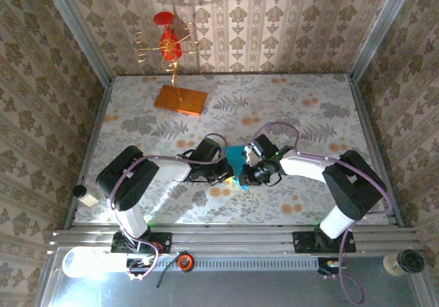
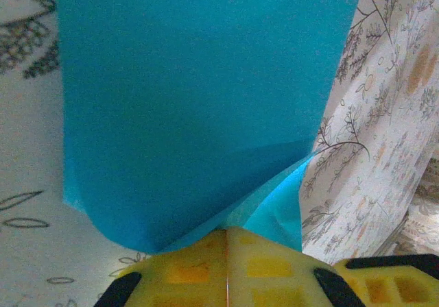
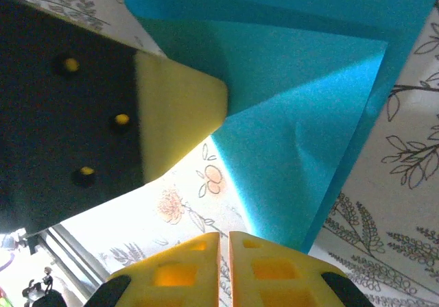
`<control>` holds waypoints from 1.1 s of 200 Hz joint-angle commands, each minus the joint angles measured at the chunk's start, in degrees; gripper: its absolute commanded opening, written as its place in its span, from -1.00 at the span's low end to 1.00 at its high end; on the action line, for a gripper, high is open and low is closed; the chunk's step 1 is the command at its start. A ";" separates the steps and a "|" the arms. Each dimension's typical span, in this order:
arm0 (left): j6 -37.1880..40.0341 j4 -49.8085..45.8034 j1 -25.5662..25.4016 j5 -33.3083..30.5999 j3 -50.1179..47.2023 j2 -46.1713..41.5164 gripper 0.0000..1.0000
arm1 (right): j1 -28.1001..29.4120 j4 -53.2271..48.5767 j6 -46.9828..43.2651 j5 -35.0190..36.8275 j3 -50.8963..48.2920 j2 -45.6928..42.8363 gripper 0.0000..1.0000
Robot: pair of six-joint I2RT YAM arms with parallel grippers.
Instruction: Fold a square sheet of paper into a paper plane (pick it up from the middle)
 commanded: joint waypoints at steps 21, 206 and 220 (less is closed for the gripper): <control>1.55 0.05 -0.11 1.40 -0.13 0.85 -0.77 | 0.38 0.39 0.98 -1.97 0.52 1.47 -0.73; 2.43 0.21 0.54 1.84 0.76 1.18 -0.72 | 0.37 2.51 0.59 -3.51 -1.72 3.69 -0.73; 2.59 -0.14 0.49 1.75 0.64 1.67 -0.74 | 0.37 4.07 0.90 -4.20 -1.88 2.23 -0.74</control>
